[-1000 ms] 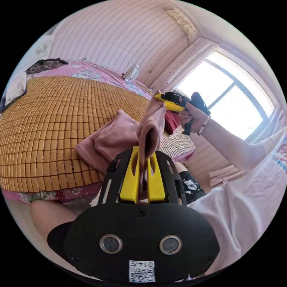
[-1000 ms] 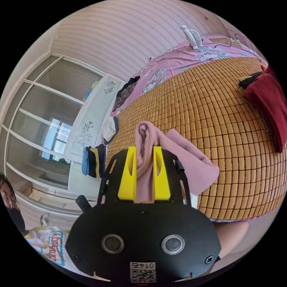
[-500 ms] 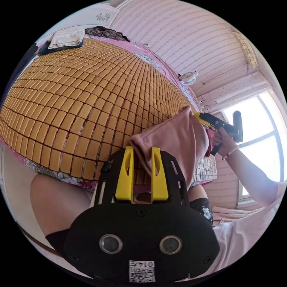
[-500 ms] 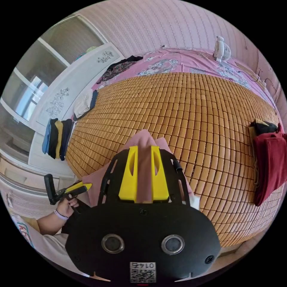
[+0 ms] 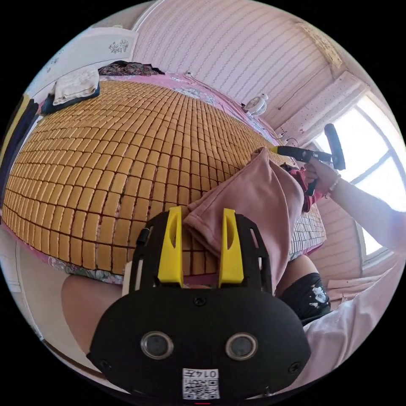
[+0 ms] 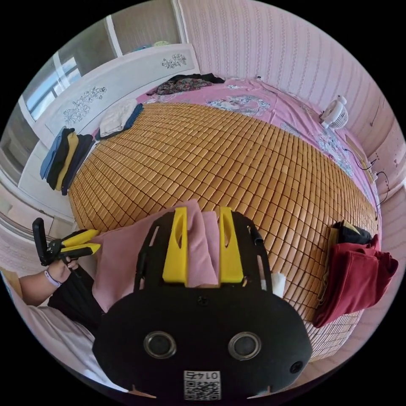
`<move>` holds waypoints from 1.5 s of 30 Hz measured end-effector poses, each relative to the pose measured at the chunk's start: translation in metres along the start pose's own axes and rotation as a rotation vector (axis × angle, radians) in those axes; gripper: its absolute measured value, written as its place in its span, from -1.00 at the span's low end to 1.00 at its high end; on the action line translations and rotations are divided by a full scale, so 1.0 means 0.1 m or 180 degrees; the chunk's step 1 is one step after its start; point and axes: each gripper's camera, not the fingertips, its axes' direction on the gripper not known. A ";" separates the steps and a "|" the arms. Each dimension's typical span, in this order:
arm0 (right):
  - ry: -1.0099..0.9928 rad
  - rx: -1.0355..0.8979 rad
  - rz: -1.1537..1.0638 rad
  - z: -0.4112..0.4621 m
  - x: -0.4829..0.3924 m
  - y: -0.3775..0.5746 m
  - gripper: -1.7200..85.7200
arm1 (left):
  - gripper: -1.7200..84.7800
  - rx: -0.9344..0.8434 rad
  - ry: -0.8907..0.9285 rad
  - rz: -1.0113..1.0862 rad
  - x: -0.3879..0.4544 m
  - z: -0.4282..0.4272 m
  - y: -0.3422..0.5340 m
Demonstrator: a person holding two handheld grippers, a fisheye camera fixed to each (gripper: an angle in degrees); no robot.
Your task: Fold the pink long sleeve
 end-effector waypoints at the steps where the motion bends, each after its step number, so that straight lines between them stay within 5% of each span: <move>1: 0.0000 -0.0289 0.0051 0.18 0.09 -0.11 -0.62 | -0.64 0.0022 -0.0063 0.0124 0.04 0.00 -0.04; 12: -0.1425 -0.1176 0.0410 0.90 0.79 -0.43 -0.79 | -0.82 -0.0738 0.0179 0.0493 -0.01 0.23 -0.23; 21: -0.1980 -0.0092 -0.0406 -0.19 0.66 -0.08 -0.85 | -0.85 -0.0313 0.0278 0.1136 0.25 -1.08 0.33; 27: -0.2218 0.0230 -0.0921 -0.70 0.41 -0.26 -0.86 | -0.86 0.0217 0.0425 0.0759 0.00 -2.00 0.58; 33: -0.2358 0.0406 -0.1527 -0.98 -0.10 -1.36 -0.87 | -0.86 0.0874 0.0167 0.0618 -0.36 -2.80 0.48; 40: -0.1946 0.0282 -0.2730 -1.48 -1.96 -4.13 -0.82 | -0.85 0.2092 -0.0151 -0.0328 -1.63 -3.63 -0.36; 45: -0.1414 0.0526 -0.1638 -1.60 -3.22 -5.58 -0.65 | -0.71 0.2221 -0.0686 -0.1306 -2.81 -3.78 -1.37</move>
